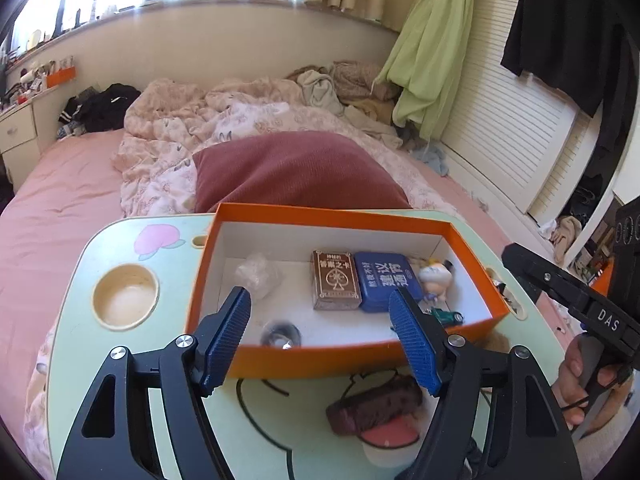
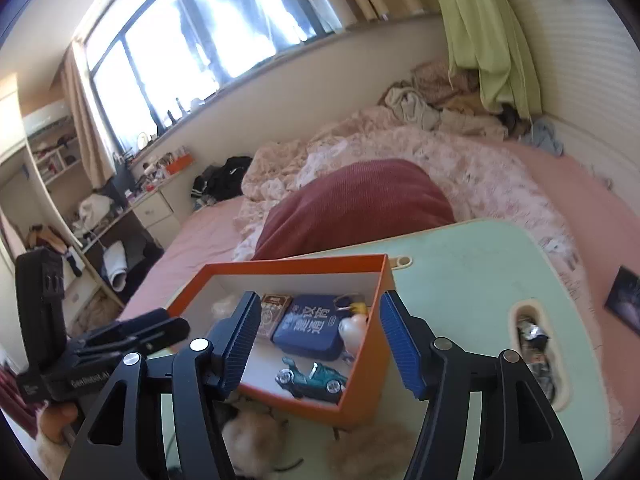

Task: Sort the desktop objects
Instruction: 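Withdraw both open grippers back above the desk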

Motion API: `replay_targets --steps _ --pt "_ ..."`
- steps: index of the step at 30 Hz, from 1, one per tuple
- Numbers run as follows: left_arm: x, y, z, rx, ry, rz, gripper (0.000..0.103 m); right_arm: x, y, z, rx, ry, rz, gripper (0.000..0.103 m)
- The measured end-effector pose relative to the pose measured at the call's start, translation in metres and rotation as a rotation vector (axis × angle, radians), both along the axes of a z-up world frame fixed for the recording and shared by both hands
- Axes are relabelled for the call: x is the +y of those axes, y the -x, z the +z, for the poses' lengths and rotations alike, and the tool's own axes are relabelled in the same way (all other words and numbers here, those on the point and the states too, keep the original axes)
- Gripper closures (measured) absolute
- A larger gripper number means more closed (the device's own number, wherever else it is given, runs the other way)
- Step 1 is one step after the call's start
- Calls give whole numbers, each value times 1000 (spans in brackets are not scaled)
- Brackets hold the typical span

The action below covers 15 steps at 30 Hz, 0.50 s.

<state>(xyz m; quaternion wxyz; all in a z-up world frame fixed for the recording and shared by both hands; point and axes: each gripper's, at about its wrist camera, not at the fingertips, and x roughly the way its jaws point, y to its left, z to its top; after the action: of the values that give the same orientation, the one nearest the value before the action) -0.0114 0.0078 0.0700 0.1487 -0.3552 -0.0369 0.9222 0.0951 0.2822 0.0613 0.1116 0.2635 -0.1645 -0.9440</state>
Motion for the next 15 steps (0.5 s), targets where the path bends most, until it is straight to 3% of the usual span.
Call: replay_targets --steps 4,7,9,12,15 --pt "-9 -27 -5 -28 -49 -19 31 -11 -32 -8 -22 -82 27 33" --pt "-13 -46 -17 -71 -21 -8 25 -23 -48 -20 -98 -161 35 26" --pt "-17 -55 -28 -104 -6 30 24 -32 -55 -33 -174 -219 80 25" --pt "-27 -65 -50 -170 -47 57 24 -38 -62 -47 -214 -279 88 25" --pt "-28 -74 -58 -142 -23 67 21 -47 -64 -61 -249 -354 86 24"
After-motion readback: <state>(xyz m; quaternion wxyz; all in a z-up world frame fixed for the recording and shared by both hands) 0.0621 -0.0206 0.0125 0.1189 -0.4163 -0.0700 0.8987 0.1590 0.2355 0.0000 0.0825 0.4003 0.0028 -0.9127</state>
